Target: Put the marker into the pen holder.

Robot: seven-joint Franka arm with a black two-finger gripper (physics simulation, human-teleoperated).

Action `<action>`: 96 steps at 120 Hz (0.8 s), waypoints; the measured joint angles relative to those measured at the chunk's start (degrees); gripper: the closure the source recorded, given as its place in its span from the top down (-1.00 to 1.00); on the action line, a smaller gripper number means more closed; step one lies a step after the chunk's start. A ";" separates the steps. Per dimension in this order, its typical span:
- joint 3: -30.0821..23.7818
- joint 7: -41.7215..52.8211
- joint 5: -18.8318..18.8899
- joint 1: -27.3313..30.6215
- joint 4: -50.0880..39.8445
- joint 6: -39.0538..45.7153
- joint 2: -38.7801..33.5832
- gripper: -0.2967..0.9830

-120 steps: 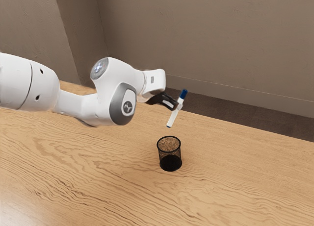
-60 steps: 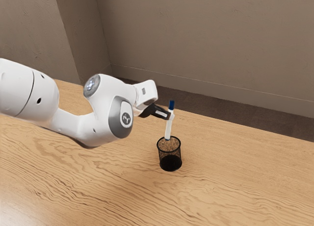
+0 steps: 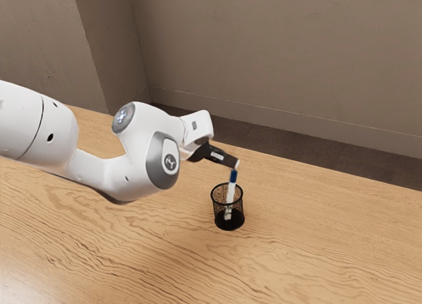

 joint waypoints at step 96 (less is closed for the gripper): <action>23.77 -29.36 40.18 -4.75 42.58 -85.14 -11.98 0.53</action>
